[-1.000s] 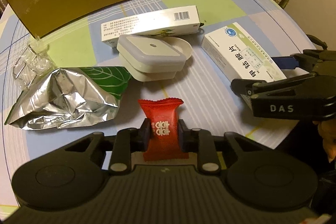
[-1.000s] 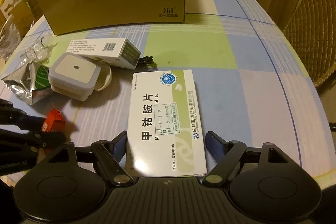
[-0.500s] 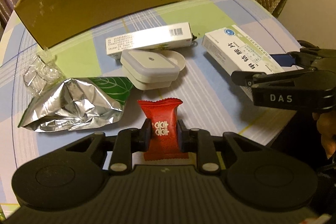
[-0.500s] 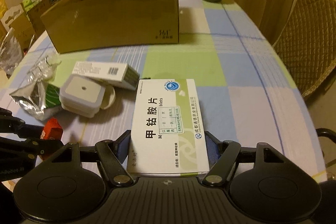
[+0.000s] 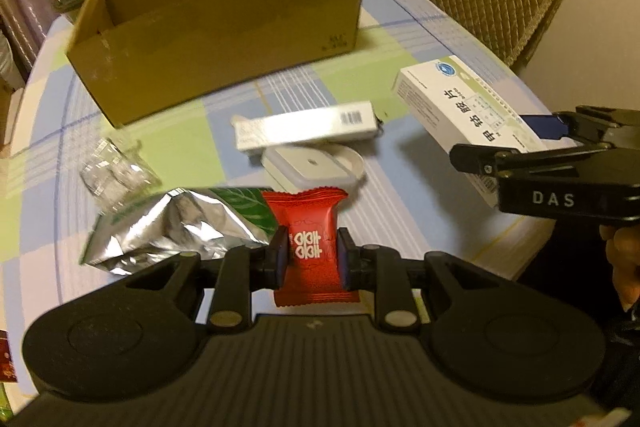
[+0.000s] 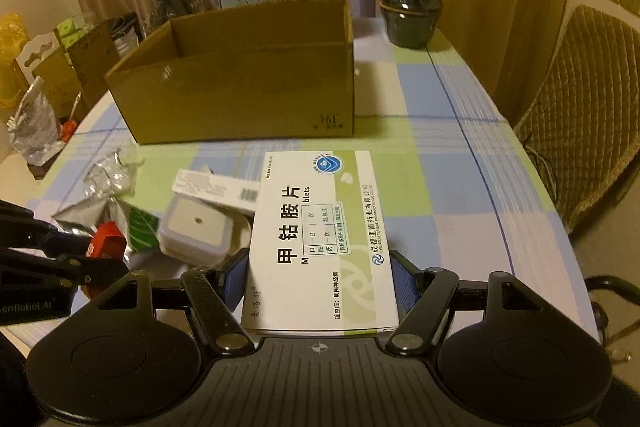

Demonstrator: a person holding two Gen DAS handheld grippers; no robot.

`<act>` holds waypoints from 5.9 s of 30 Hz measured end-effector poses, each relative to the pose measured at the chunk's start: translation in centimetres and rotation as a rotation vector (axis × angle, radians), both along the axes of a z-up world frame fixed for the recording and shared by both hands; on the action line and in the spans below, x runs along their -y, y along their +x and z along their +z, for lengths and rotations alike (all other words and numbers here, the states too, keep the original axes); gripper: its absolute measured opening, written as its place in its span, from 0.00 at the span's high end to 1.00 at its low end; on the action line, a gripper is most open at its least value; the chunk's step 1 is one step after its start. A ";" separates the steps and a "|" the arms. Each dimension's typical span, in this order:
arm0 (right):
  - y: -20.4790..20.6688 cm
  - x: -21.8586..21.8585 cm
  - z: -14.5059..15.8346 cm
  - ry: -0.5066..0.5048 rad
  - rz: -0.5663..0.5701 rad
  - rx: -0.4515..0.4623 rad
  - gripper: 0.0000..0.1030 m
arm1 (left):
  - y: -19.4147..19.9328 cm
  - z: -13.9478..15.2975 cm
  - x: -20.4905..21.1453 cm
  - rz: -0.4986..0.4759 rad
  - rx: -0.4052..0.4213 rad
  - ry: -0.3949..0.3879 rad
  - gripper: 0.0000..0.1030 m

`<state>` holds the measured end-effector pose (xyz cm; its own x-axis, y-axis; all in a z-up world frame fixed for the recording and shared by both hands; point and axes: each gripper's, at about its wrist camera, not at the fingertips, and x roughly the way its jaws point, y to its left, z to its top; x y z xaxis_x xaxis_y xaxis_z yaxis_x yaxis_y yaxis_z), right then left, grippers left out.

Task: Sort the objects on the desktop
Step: 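Carry red candy packet and white medicine box over the cardboard box, then open left tool releasing candy packet while right tool releases medicine box, then withdraw both open tools back toward the remaining items on the table, then move left tool to silver foil bag while right tool approaches white square night light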

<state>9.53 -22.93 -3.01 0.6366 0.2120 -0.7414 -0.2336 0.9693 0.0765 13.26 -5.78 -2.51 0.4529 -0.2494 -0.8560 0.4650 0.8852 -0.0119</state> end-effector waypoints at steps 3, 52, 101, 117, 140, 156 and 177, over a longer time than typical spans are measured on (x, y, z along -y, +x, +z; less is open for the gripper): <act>0.5 -0.4 1.2 0.003 0.012 0.022 0.34 | 0.6 1.1 -0.6 0.009 0.018 -0.002 0.81; 22.8 -7.2 6.9 0.006 0.080 0.112 0.34 | 25.0 6.6 -2.6 0.074 0.131 -0.022 0.81; 21.4 -3.8 6.5 0.061 -0.005 0.102 0.19 | 21.6 6.7 -5.4 0.134 0.183 -0.043 0.37; 9.8 -2.5 6.3 0.066 0.014 0.030 0.05 | 10.6 8.4 -6.0 0.150 0.200 -0.051 0.16; 0.5 -1.5 3.7 0.076 0.041 -0.055 0.02 | -0.5 4.3 -10.3 0.216 0.122 0.015 0.06; -0.2 -2.9 1.7 0.076 0.071 -0.098 0.02 | -1.4 2.9 -12.6 0.207 0.084 0.043 0.05; 0.7 -6.6 -0.2 -0.034 0.347 -0.097 0.03 | 0.9 1.4 -10.5 -0.168 0.091 0.158 0.05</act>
<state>10.21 -16.30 -3.23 0.4569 0.3773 -0.8055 -0.5428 0.8357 0.0836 14.14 4.70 -1.08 0.4938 -0.1942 -0.8476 0.5983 0.7832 0.1691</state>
